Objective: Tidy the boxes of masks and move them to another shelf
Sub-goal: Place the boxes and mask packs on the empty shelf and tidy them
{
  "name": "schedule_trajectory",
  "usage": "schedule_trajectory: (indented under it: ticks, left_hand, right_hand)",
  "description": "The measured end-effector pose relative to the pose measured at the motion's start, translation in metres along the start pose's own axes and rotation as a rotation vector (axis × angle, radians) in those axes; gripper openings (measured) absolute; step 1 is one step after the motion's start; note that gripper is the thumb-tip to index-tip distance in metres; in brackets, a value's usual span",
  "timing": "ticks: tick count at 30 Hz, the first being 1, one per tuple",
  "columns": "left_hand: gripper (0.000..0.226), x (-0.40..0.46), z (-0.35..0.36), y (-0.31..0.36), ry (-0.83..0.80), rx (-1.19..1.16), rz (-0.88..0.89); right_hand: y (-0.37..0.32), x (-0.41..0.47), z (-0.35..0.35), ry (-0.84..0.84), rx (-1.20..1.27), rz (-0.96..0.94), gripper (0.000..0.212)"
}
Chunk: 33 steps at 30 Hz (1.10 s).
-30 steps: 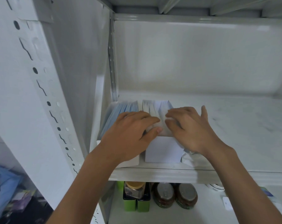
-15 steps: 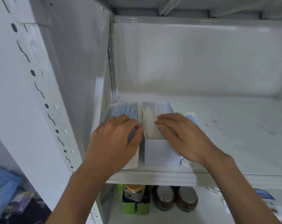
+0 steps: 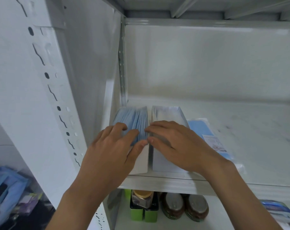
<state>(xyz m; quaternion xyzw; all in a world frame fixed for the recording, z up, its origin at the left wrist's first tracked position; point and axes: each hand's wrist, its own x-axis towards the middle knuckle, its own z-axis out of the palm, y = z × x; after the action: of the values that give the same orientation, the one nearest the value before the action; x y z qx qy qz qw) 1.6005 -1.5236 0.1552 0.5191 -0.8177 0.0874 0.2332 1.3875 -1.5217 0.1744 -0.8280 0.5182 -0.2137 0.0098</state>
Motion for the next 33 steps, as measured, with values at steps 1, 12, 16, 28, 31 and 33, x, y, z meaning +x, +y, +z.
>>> schedule_trajectory:
  ticks: [1,12,16,28,31,33]
  left_hand:
    - [0.06,-0.001,0.0,-0.001,-0.01,0.021,-0.011]
    - [0.069,0.001,0.003,0.0,-0.035,0.047,0.102]
    - [0.072,0.002,0.004,-0.001,-0.065,0.087,0.089]
    - [0.065,0.014,0.005,-0.012,-0.177,0.121,0.153]
    - [0.067,0.015,0.006,-0.014,-0.176,0.124,0.161]
    - [0.069,0.015,0.006,-0.015,-0.178,0.122,0.176]
  right_hand:
    - [0.0,0.001,-0.001,-0.013,0.003,0.008,0.043]
    - [-0.001,-0.002,0.003,-0.059,-0.07,0.073,0.06]
    - [-0.002,-0.001,0.003,-0.065,-0.069,0.083,0.062]
    - [0.004,-0.021,0.011,0.043,-0.095,0.341,0.074]
    - [0.002,-0.016,0.016,0.053,-0.096,0.32,0.077]
    - [0.0,-0.013,0.018,0.073,-0.054,0.303,0.078]
